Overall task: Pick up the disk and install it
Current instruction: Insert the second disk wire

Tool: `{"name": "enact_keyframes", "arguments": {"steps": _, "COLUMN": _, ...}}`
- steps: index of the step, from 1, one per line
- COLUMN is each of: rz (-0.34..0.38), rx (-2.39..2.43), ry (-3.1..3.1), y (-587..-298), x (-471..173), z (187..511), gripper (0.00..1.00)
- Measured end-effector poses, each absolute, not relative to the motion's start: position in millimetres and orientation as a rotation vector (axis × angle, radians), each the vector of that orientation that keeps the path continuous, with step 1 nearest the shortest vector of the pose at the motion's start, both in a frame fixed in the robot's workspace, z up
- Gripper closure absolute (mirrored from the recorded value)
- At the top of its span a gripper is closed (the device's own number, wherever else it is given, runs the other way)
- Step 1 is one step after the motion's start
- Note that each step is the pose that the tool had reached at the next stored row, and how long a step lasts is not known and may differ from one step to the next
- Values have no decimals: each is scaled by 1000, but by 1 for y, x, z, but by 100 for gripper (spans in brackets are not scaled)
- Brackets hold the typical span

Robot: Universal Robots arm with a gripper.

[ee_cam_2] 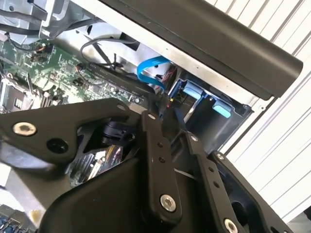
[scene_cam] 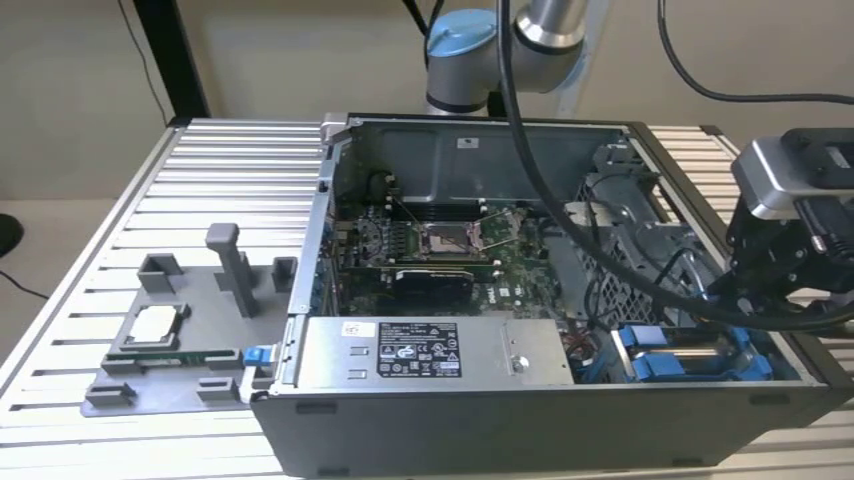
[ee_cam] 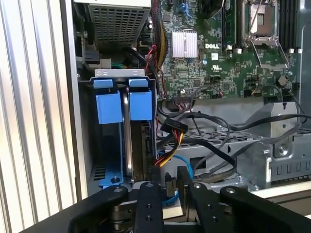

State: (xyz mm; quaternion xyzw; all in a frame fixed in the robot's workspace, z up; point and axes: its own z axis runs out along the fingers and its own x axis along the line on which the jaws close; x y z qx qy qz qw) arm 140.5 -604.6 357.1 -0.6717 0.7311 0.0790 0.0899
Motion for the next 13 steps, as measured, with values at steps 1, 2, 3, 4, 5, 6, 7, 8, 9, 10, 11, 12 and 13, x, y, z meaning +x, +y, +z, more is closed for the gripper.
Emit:
{"name": "enact_keyframes", "arguments": {"steps": 1, "rz": 235, "rx": -1997, "ry": 2174, "y": -605, "x": 140, "z": 357, "gripper": 100}}
{"name": "enact_keyframes", "arguments": {"steps": 2, "rz": 235, "rx": -1996, "ry": 2174, "y": -605, "x": 140, "z": 357, "gripper": 100}}
{"name": "enact_keyframes", "arguments": {"steps": 3, "rz": 236, "rx": -1996, "ry": 2174, "y": -605, "x": 140, "z": 357, "gripper": 100}}
{"name": "enact_keyframes", "arguments": {"steps": 4, "rz": 237, "rx": -1995, "ry": 2174, "y": -605, "x": 140, "z": 357, "gripper": 100}}
{"name": "enact_keyframes", "arguments": {"steps": 5, "rz": 239, "rx": -1994, "ry": 2173, "y": -605, "x": 139, "z": 358, "gripper": 100}}
{"name": "enact_keyframes", "arguments": {"steps": 6, "rz": 242, "rx": -1992, "ry": 2172, "y": -605, "x": 138, "z": 359, "gripper": 100}}
{"name": "enact_keyframes", "arguments": {"steps": 7, "rz": 245, "rx": -1990, "ry": 2170, "y": -606, "x": 136, "z": 361, "gripper": 100}}
{"name": "enact_keyframes", "arguments": {"steps": 8, "rz": 248, "rx": -1989, "ry": 2168, "y": -606, "x": 133, "z": 362, "gripper": 100}}
{"name": "enact_keyframes", "arguments": {"steps": 9, "rz": 250, "rx": -1988, "ry": 2168, "y": -607, "x": 130, "z": 363, "gripper": 100}}
{"name": "enact_keyframes", "arguments": {"steps": 10, "rz": 250, "rx": -1988, "ry": 2168, "y": -608, "x": 125, "z": 363, "gripper": 100}}
{"name": "enact_keyframes", "arguments": {"steps": 11, "rz": 250, "rx": -1988, "ry": 2168, "y": -609, "x": 121, "z": 363, "gripper": 100}}
{"name": "enact_keyframes", "arguments": {"steps": 12, "rz": 250, "rx": -1988, "ry": 2168, "y": -610, "x": 116, "z": 363, "gripper": 100}}
{"name": "enact_keyframes", "arguments": {"steps": 13, "rz": 250, "rx": -1988, "ry": 2167, "y": -611, "x": 112, "z": 363, "gripper": 100}}
